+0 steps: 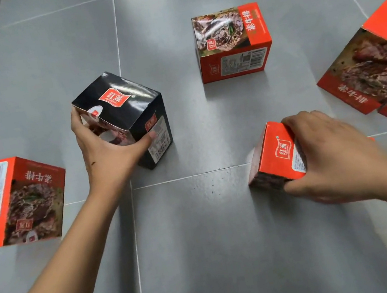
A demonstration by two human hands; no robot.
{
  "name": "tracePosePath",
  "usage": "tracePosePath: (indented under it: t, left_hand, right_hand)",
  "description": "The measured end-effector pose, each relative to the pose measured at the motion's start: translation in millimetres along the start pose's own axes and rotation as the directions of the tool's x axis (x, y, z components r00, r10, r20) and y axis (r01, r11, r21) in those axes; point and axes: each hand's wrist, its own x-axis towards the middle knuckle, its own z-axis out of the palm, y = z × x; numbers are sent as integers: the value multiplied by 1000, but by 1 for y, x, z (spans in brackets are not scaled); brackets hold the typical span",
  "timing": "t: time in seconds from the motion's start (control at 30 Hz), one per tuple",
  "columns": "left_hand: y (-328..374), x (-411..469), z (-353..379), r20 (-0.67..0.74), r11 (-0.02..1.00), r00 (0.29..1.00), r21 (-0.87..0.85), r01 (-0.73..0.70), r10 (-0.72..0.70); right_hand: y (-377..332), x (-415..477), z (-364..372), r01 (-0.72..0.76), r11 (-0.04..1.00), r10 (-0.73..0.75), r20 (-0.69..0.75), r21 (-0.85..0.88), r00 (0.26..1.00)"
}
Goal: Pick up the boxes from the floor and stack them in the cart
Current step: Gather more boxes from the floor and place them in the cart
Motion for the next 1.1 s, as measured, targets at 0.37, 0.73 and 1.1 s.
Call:
tracePosePath:
  t: [0.37,0.73,1.1]
  left_hand:
    - [56,-84,-35,68,995,995,74,70,-75]
    - [171,-157,-109,138,977,970,-45,210,-202]
    - [362,-232,-231,29,884,899,-169,435,-437]
  right_hand:
    - [-20,-18,21,-353,933,360,-136,74,923]
    - [-28,-88,-52,-446,870,422,151,212,894]
    - [-82,-177,-242,-373,897,294,312,235,903]
